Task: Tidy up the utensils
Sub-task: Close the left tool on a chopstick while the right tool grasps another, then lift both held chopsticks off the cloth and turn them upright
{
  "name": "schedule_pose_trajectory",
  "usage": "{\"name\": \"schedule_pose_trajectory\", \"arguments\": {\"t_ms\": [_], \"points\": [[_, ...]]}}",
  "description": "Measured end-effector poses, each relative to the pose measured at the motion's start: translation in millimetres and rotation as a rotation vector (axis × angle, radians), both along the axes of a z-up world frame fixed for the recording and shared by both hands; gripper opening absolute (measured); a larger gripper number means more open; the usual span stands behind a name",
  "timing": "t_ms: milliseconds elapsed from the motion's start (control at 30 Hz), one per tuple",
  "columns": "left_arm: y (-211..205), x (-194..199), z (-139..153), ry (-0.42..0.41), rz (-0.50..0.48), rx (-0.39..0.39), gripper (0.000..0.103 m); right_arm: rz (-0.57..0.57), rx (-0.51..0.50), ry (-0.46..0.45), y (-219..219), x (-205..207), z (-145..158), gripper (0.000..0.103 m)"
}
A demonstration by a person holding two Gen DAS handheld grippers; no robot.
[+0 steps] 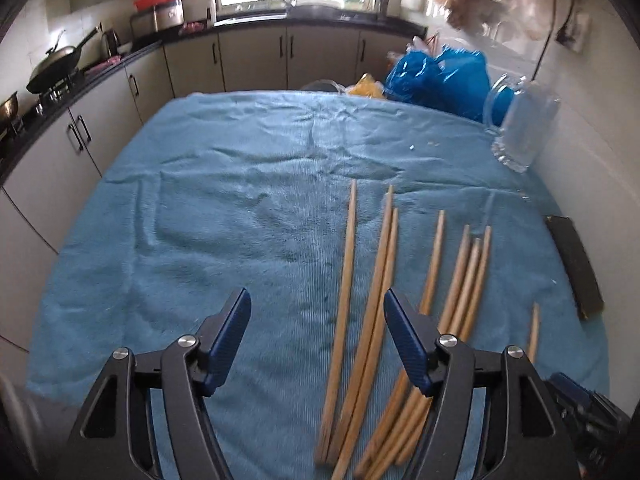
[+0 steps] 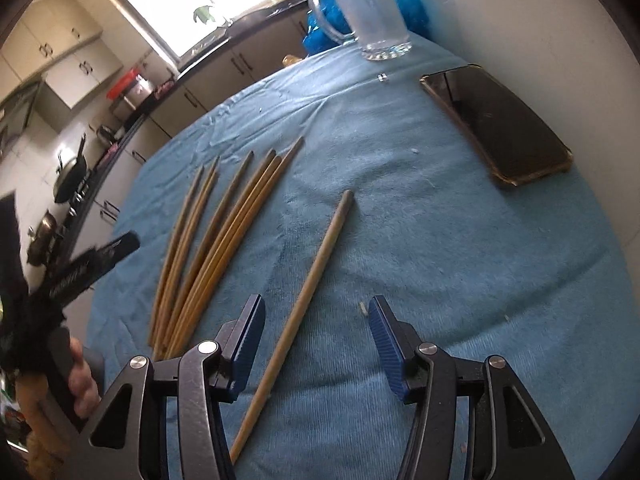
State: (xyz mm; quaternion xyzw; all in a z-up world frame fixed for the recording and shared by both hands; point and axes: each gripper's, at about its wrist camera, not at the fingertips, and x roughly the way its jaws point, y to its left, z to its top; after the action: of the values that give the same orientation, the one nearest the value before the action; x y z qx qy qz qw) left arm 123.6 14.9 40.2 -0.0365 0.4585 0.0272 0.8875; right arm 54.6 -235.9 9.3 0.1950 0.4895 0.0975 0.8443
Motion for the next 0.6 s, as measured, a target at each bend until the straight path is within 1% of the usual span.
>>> {"name": "schedule_pose_trajectory", "arguments": {"t_ms": [100,133,200,233,267,300,333,367,400,433,500,600], "points": [[-5,14,-13,0.031,-0.007,0.031,0.067,0.014,-0.037,0.005,6,9,-4,0.058],[-7,18,-18,0.044,-0.011,0.044,0.063,0.016,-0.049,0.002,8,11,-4,0.058],[-7,25,-27,0.077,-0.015,0.048,0.052,0.027,-0.093,0.000,12,16,-3,0.058],[-6,27,-33,0.099,-0.009,0.042,0.043,0.031,-0.114,-0.002,15,17,-2,0.057],[-5,27,-32,0.079,-0.006,0.045,0.034,0.034,-0.138,-0.005,17,18,-2,0.053],[-6,27,-32,0.080,-0.009,0.047,0.029,0.035,-0.159,-0.007,20,19,-2,0.047],[-6,27,-31,0.078,-0.015,0.052,0.018,0.035,-0.198,-0.012,23,19,-2,0.042],[-6,27,-31,0.085,-0.018,0.048,0.006,0.035,-0.229,-0.013,25,20,-2,0.029],[-6,26,-31,0.090,-0.016,0.044,0.006,0.034,-0.252,-0.013,27,22,-2,0.019],[-5,25,-31,0.093,-0.015,0.032,0.006,0.033,-0.266,-0.017,28,22,-2,0.015],[-1,21,-31,0.102,-0.010,0.005,0.006,0.032,-0.270,-0.019,26,22,-2,0.014],[8,8,-30,0.127,0.000,-0.072,0.006,0.036,-0.259,-0.015,24,19,-1,0.013]]}}
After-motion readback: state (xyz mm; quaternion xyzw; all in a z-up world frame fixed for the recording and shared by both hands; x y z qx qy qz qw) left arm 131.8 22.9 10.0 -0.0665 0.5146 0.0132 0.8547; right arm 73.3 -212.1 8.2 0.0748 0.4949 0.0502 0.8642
